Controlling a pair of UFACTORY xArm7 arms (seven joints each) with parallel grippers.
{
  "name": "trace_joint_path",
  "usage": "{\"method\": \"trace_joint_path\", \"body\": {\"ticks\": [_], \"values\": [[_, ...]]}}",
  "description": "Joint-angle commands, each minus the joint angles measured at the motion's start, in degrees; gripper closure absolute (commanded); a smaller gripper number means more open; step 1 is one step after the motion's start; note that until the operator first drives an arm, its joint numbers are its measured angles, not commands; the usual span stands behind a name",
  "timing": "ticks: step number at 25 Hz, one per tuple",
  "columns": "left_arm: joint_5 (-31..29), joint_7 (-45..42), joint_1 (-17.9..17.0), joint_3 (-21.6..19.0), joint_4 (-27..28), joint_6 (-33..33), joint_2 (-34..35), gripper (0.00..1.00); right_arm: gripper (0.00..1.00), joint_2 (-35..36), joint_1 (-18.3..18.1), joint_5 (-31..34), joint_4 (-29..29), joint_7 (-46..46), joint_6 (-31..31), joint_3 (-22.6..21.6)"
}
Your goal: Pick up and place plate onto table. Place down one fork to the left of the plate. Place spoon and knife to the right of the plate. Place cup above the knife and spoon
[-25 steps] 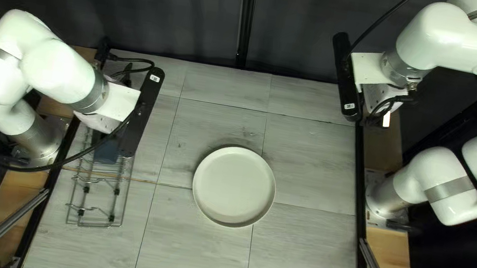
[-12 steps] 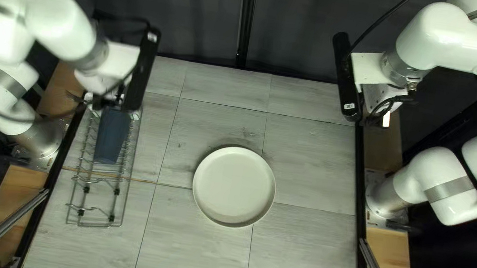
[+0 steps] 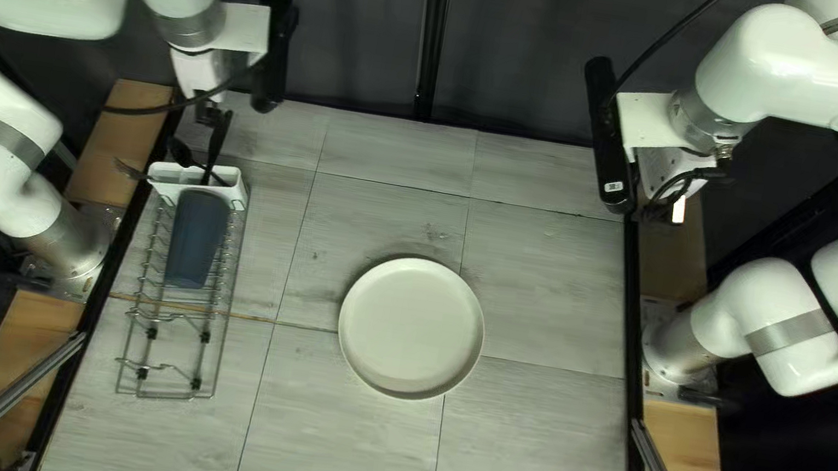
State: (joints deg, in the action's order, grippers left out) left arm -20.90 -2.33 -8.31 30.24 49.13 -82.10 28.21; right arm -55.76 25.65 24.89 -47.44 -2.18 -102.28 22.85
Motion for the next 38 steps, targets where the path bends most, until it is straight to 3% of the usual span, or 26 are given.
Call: {"method": "trace_joint_path", "body": {"ticks": [1, 17, 23, 24, 25, 31, 38], "values": [[0.97, -0.05, 0.36, 2.23, -2.23, 2.70, -1.97, 0.00, 0.00, 0.00, 0.00, 0.00, 0.00, 0.00, 0.00, 0.00], [8.52, 17.99, -3.46, 10.67, -1.45, 3.20, -9.10, 0.00, 0.00, 0.00, 0.00, 0.00, 0.00, 0.00, 0.00, 0.00], [10.43, 20.17, -4.01, 11.57, -0.68, 1.27, -10.40, 0.00, 0.00, 0.00, 0.00, 0.00, 0.00, 0.00, 0.00, 0.00], [10.58, 20.25, -3.99, 11.76, -0.81, 1.29, -10.67, 0.40, 0.00, 0.00, 0.00, 0.00, 0.00, 0.00, 0.00, 0.00], [10.84, 20.61, -4.08, 12.05, -0.85, 1.47, -11.20, 1.00, 0.00, 0.00, 0.00, 0.00, 0.00, 0.00, 0.00, 0.00], [10.90, 19.57, -4.20, 11.68, 0.22, 0.23, -12.04, 1.00, 0.00, 0.00, 0.00, 0.00, 0.00, 0.00, 0.00, 0.00], [9.54, 12.81, -4.22, 6.55, 2.41, -5.99, -7.15, 1.00, 0.00, 0.00, 0.00, 0.00, 0.00, 0.00, 0.00, 0.00]]}}
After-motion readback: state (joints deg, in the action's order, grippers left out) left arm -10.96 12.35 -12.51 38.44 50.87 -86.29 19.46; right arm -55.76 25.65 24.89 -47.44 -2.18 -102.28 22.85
